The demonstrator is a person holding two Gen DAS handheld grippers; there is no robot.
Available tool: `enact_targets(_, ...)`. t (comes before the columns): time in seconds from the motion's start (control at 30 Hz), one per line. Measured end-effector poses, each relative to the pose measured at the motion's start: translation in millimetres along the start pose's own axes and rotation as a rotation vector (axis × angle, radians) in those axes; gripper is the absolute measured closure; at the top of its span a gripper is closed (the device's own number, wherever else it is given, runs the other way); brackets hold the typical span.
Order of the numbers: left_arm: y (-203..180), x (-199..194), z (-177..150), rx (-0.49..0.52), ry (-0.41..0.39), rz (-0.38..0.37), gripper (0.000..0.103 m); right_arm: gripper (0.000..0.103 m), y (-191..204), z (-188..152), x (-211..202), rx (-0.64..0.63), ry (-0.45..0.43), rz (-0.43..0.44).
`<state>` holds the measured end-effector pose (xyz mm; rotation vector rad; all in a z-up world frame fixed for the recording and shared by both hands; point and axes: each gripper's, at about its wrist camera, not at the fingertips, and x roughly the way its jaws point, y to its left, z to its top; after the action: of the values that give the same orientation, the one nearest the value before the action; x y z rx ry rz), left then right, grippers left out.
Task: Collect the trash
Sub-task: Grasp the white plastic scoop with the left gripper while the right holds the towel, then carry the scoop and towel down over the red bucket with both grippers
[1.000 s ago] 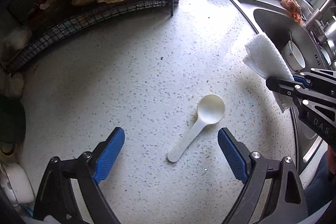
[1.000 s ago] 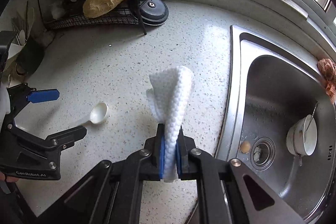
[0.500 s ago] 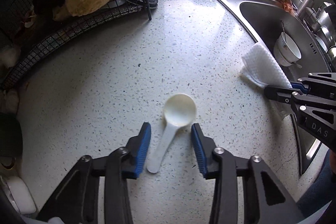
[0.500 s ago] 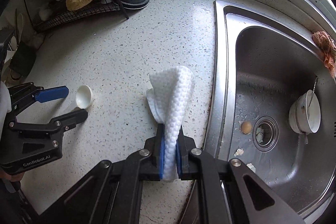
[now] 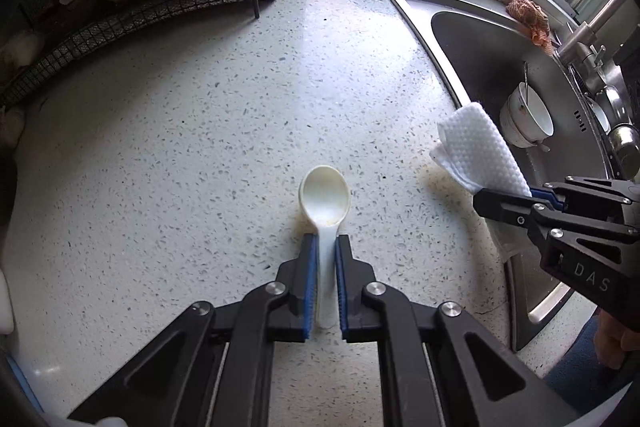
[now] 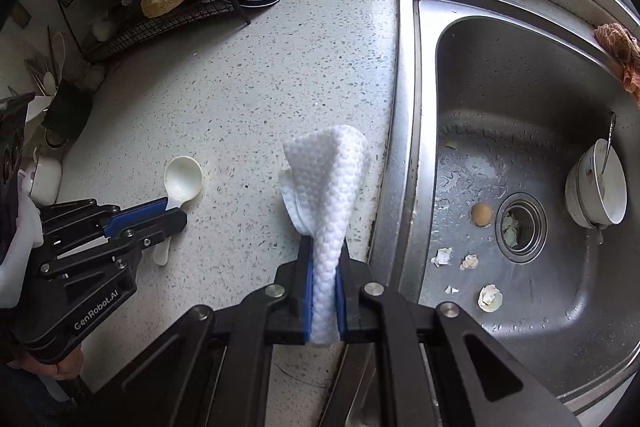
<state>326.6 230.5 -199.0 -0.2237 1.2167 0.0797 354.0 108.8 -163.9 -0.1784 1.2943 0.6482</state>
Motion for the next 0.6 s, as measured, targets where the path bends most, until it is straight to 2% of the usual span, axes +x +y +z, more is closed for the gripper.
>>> enact_targets(0.37,-66,-30,-21,-0.007,-0.050,0.008,0.095,0.095,-25,-33,-50,-0.009,-0.071,0.036)
enact_targets(0.6,-124,-45,-54,-0.008,-0.055,0.020,0.095,0.095,-56,-72,-76,-0.018,-0.090,0.035)
